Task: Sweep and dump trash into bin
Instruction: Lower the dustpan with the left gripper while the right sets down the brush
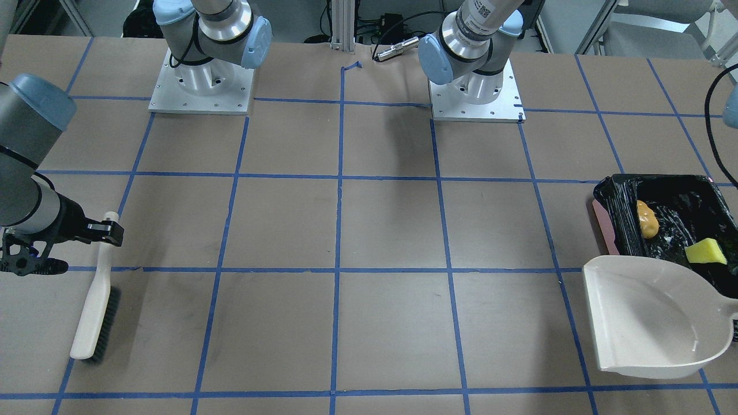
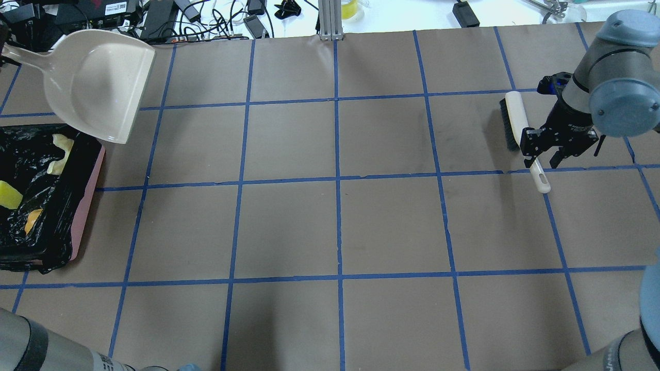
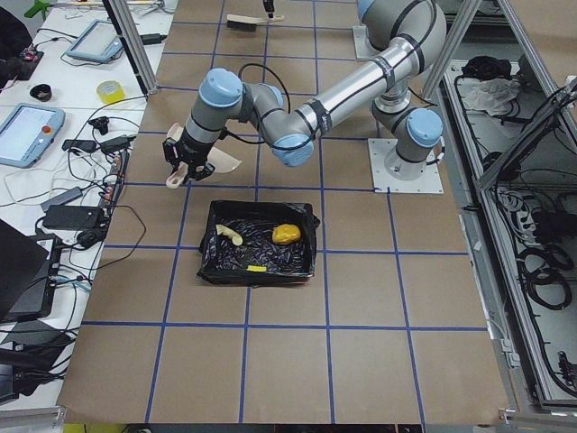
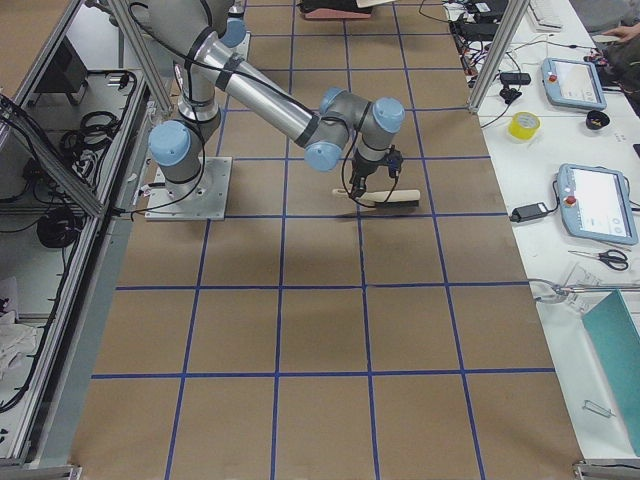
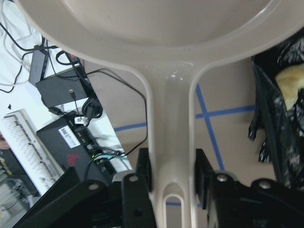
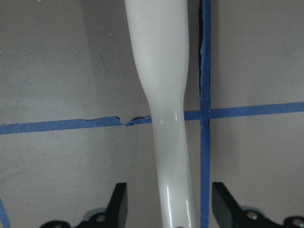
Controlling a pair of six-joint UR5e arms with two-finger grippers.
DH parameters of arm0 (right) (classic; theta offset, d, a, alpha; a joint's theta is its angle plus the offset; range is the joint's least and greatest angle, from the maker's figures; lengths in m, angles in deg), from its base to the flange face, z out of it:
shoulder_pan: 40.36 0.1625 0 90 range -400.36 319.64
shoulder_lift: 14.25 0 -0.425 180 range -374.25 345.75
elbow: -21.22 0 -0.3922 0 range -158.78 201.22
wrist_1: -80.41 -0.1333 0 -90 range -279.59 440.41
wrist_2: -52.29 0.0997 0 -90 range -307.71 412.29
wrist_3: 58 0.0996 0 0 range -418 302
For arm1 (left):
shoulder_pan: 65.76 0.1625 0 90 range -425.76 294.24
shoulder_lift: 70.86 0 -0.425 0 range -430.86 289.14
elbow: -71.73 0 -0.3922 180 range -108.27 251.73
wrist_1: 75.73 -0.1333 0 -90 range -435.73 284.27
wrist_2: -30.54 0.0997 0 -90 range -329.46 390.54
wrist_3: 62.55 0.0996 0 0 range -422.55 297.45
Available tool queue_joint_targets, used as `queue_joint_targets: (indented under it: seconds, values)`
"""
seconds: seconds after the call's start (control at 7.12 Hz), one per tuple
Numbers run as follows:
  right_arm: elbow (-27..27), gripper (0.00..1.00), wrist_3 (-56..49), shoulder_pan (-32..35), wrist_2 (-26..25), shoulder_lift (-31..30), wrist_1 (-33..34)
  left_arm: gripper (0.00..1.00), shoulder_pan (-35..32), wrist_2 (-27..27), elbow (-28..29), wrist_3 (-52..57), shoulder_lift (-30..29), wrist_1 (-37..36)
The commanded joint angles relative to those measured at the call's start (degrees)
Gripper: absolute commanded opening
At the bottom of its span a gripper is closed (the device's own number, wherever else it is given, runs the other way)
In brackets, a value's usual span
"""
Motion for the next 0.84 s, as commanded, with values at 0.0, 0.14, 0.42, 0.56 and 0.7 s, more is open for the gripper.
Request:
queue_joint_targets:
  seconds: [0.0, 0.14, 0.42, 0.56, 0.7]
  values:
    - [0.2, 0.81, 0.0, 0.0, -0.1, -0.2, 0.4, 0.00, -2.6, -0.8, -0.2, -11.0, -3.3, 10.8]
    - [0.6, 0.87, 0.2, -0.1, -0.1, -0.7, 0.4, 0.00, -5.1, 1.1, -0.1, -13.9, -4.9, 11.3]
    - [4.7, 1.00, 1.0, -0.1, 0.1, -3.5, -2.1, 0.00, -9.6, 6.1, 0.5, -17.8, -8.3, 14.1]
    - [8.7, 1.00, 2.9, 0.1, 0.6, -5.7, -7.8, 0.00, -11.0, 6.7, 0.2, -24.2, -8.9, 14.5]
    - [13.6, 1.00, 7.5, 0.7, 1.2, -7.7, -14.4, 0.00, -12.7, 8.0, 0.4, -27.1, -9.3, 15.2]
